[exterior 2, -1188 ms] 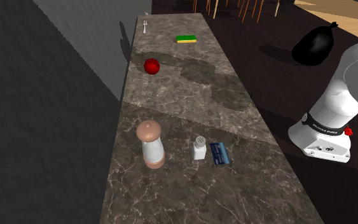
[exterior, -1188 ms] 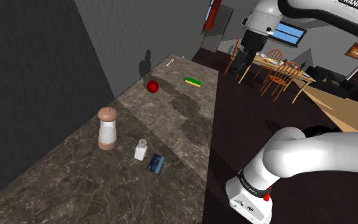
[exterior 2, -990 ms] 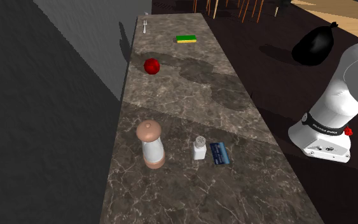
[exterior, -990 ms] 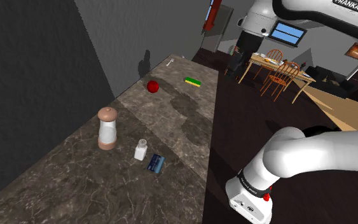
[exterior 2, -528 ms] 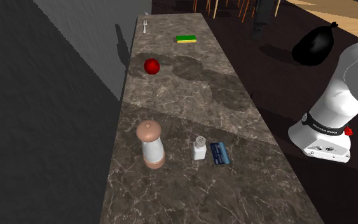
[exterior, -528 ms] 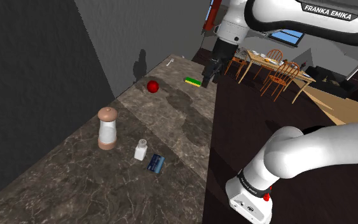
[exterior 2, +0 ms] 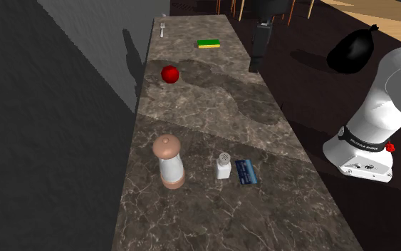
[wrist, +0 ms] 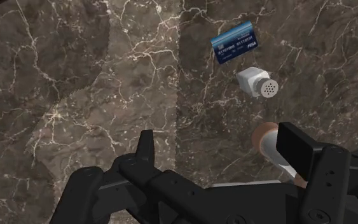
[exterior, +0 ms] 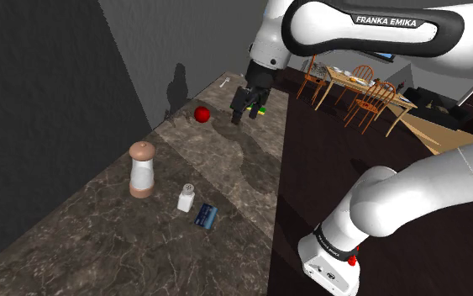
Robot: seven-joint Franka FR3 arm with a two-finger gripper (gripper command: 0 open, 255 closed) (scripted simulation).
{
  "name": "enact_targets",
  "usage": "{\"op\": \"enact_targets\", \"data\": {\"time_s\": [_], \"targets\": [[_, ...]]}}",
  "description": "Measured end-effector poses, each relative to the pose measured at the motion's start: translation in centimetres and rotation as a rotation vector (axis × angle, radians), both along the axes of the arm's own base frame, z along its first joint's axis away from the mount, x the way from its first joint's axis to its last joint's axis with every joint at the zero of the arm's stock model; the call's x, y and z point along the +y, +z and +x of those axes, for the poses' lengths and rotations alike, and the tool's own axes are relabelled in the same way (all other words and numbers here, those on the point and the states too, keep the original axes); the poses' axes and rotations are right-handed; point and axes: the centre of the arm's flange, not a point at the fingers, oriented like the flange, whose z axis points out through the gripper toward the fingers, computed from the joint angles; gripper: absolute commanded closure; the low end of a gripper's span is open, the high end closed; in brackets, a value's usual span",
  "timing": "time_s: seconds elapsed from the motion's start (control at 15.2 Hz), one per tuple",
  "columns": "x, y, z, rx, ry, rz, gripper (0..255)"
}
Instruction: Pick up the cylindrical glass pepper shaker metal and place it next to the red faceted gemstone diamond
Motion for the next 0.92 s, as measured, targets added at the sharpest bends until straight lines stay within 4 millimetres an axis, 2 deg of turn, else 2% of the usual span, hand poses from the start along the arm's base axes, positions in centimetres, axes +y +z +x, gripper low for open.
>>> {"op": "enact_targets", "data": {"time_s": [0.33,0.92], "targets": [[4.6,-2.8,3.0,-0.006,0.015,0.024,0],[14.2,-7.1,8.7,-0.016,0.043,0.070,0]]}}
